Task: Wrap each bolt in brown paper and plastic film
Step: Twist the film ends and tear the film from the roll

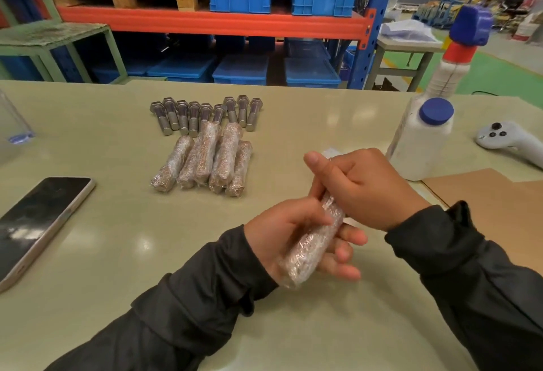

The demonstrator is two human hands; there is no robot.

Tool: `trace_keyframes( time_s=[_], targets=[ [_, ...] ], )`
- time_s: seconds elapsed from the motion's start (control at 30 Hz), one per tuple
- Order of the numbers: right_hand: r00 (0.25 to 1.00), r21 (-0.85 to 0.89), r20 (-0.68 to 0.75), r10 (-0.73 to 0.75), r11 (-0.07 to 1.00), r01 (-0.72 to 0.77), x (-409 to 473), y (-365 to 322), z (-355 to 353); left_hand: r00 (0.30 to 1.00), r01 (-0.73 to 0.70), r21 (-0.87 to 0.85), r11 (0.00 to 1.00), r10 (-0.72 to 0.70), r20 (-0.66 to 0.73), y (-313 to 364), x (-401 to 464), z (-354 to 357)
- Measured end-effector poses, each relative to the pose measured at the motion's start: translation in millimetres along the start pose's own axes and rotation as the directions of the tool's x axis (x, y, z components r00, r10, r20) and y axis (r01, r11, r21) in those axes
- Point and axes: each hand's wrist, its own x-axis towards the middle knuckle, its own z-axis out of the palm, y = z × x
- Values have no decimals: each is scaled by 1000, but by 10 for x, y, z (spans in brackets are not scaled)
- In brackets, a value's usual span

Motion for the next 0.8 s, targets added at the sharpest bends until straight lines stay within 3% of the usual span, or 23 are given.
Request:
trace_keyframes(
  time_s=[0.07, 0.13, 0.2, 0.27, 0.4, 0.6, 0.63, 0.67, 0.73, 0.8],
  targets=[
    [999, -125, -24, 23, 992, -26, -2, 49, 8, 986, 52, 348, 936, 7, -164, -34, 15, -12],
    [996, -298, -89, 25, 953, -51, -24, 91, 71, 933, 152, 761, 630, 163, -321, -98, 68, -32],
    [989, -339, -143, 47, 936, -93, -43, 125, 165, 879, 208, 930, 304, 359, -314, -149, 123, -42],
    [981, -304, -179, 74, 944, -127, -46, 129, 234, 836, 240, 960, 147, 471, -281, -163, 141, -55],
    [970, -298, -217, 106, 939, -169, -20, 128, 302, 759, 329, 944, 6, 593, -268, -169, 129, -119],
    [943, -185, -301, 142, 961, -204, -44, 191, 347, 730, 433, 862, -262, 663, -165, -179, 115, -146],
    [944, -127, -303, 127, 977, -172, -68, 196, 356, 737, 404, 885, -232, 655, -165, -158, 95, -147],
    [950, -37, -292, 113, 991, -130, -93, 200, 359, 761, 349, 927, -141, 620, -192, -127, 81, -148],
    [968, 136, -239, 75, 990, -43, -129, 195, 350, 833, 242, 951, 192, 462, -305, -57, 67, -177],
    [972, 205, -235, -3, 977, 53, -138, 199, 329, 895, 171, 793, 584, 244, -372, -2, 37, -169]
  ],
)
